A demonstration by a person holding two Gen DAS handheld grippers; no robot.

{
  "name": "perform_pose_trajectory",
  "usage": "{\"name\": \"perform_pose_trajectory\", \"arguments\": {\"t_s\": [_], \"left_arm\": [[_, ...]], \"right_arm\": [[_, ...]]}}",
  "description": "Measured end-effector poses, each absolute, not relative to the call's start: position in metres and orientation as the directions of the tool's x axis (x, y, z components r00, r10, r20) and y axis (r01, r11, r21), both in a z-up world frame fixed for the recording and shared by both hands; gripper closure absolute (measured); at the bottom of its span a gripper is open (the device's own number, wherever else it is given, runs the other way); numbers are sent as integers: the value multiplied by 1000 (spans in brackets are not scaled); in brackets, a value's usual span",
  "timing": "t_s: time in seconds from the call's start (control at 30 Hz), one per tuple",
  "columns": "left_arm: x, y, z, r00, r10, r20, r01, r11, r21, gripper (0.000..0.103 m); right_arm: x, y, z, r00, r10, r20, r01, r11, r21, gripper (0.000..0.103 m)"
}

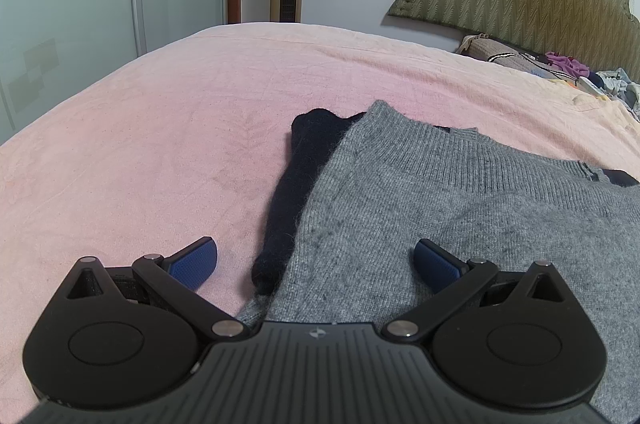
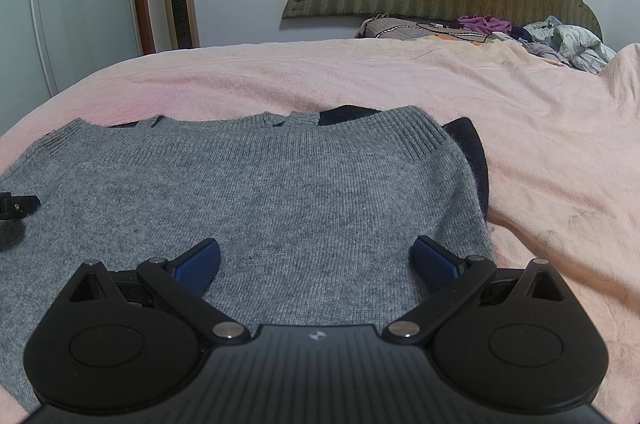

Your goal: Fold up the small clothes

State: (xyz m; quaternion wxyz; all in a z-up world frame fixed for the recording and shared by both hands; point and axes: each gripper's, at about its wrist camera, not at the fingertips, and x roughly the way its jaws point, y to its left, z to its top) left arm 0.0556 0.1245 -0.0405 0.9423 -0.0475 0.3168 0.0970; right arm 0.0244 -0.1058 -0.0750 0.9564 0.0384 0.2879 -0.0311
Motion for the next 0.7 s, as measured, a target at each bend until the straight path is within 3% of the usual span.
{"name": "perform_pose_trajectory", "arguments": {"t_s": [0.7], "left_arm": [[55, 124, -40, 780, 153, -606, -214, 977, -28, 0]], "right_arm": [[26, -105, -76, 833, -32, -553, 79, 995, 63, 0]]}}
